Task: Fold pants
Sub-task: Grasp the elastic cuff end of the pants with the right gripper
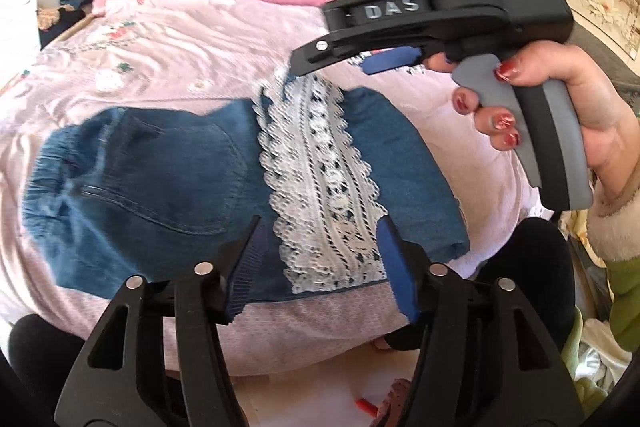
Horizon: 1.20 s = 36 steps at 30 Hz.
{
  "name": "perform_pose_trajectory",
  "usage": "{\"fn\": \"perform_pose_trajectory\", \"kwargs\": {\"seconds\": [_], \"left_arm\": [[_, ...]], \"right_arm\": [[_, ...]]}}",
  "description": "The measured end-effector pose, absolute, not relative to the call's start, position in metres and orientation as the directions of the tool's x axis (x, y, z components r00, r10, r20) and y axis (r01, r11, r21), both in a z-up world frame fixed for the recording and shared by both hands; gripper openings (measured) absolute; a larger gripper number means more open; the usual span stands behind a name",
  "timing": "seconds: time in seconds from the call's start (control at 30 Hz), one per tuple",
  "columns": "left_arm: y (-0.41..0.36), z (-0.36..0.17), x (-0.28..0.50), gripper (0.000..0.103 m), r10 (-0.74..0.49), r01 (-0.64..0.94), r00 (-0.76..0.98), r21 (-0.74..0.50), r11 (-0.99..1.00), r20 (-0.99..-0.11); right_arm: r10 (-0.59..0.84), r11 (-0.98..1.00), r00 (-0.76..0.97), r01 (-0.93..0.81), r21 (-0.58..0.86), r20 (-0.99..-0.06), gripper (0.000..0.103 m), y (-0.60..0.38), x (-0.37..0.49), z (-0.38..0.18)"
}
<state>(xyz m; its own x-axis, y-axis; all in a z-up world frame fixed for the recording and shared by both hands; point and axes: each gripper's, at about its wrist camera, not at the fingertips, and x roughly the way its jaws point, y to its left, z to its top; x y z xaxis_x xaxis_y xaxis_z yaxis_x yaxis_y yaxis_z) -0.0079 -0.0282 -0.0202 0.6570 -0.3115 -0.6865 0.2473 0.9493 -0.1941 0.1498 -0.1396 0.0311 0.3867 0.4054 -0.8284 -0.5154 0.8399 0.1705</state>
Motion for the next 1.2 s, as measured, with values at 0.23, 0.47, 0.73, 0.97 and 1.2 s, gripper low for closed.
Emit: {"fn": "perform_pose_trajectory", "kwargs": {"seconds": [0.23,0.47,0.73,0.97,1.2], "left_arm": [[-0.014,-0.003,-0.016,0.076,-0.257,0.190,0.695,-0.173,0.966,-0.671],[0.008,0.006,-0.023,0.093,-0.202,0.110,0.718,-0.177,0.978,-0.666],[0.040,0.007,-0.029,0.093,-0.141,0.019,0.727,-0.186,0.982,-0.672],[0.060,0.001,-0.029,0.093,-0.127,-0.030,0.723,-0.214,0.976,-0.679],[0.082,-0.015,-0.031,0.093,-0.132,-0.085,0.716,-0.274,0.958,-0.686]], "right_arm": [[0.439,0.826,0.423,-0.537,0.171,-0.793,0.095,-0.134,0.138,0.055],[0.456,0.803,0.420,-0.574,0.159,-0.784,0.098,-0.118,0.128,0.064],[0.464,0.781,0.405,-0.607,0.147,-0.788,0.098,-0.095,0.127,0.065],[0.460,0.757,0.374,-0.639,0.136,-0.805,0.098,-0.067,0.131,0.057],[0.460,0.714,0.335,-0.691,0.118,-0.822,0.098,-0.032,0.137,0.045]]}}
